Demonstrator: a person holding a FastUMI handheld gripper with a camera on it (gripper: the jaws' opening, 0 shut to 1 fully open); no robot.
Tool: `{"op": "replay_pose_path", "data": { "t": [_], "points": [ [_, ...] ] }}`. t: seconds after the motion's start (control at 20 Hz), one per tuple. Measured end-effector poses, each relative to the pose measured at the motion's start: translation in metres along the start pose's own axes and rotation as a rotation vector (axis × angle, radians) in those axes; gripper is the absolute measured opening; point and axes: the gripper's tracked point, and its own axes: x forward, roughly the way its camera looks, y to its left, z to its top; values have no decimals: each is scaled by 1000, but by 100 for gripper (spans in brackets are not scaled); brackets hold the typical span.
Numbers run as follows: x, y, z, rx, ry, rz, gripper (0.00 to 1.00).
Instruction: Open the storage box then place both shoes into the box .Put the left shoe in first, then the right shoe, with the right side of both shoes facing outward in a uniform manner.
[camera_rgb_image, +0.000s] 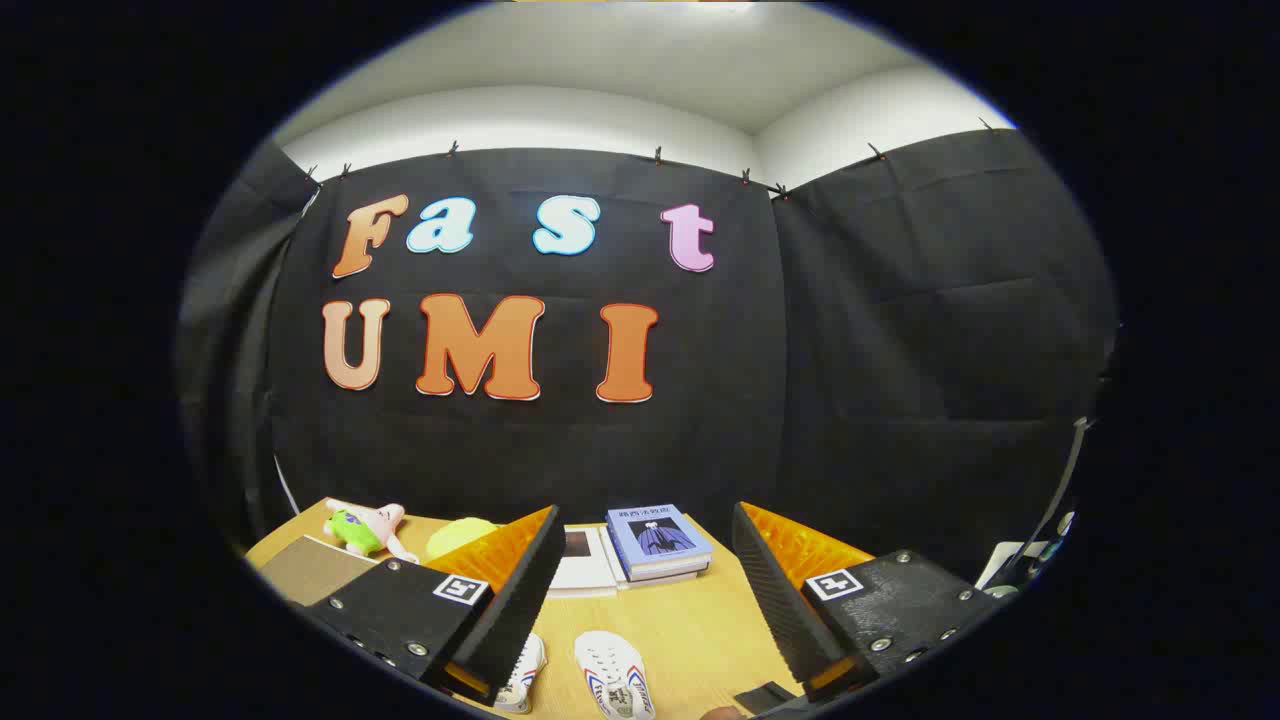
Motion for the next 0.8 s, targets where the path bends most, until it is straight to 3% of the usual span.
{"op": "replay_pose_path", "data": {
  "t": [0.8],
  "points": [
    [24,42,-22,73,80,92,99]
  ]
}}
